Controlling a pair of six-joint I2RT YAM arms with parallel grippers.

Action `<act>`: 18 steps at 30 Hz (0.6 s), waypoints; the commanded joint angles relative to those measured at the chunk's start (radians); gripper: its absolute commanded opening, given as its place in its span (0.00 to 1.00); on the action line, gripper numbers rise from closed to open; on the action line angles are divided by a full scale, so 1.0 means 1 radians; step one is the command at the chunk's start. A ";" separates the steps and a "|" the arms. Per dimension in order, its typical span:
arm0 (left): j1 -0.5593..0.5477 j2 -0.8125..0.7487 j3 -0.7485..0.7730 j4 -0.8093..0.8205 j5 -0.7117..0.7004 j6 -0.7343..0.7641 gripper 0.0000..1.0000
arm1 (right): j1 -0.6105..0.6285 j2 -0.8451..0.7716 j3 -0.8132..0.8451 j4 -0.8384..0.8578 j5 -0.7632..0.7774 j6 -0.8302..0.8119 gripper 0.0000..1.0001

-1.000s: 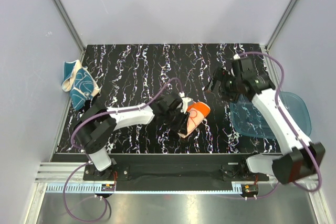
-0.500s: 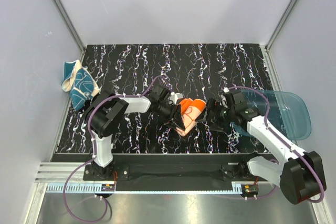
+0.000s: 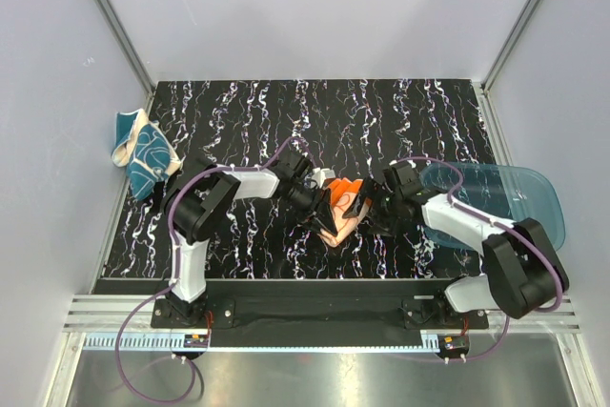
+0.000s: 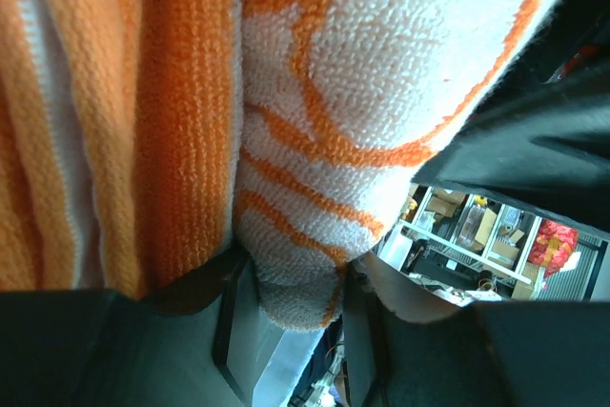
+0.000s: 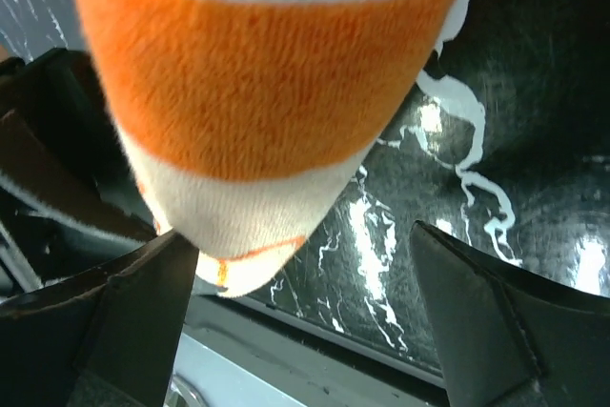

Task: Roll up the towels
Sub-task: Roll the towel

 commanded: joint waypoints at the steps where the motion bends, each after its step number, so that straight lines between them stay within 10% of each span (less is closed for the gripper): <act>1: 0.005 0.046 0.006 -0.075 -0.070 0.031 0.17 | 0.007 0.054 0.043 0.054 0.103 0.039 0.94; 10: 0.005 0.035 0.020 -0.129 -0.106 0.064 0.25 | 0.013 0.158 0.029 0.119 0.078 0.065 0.40; 18: 0.005 -0.031 0.012 -0.136 -0.180 0.053 0.50 | 0.018 0.183 0.034 0.102 0.072 0.059 0.27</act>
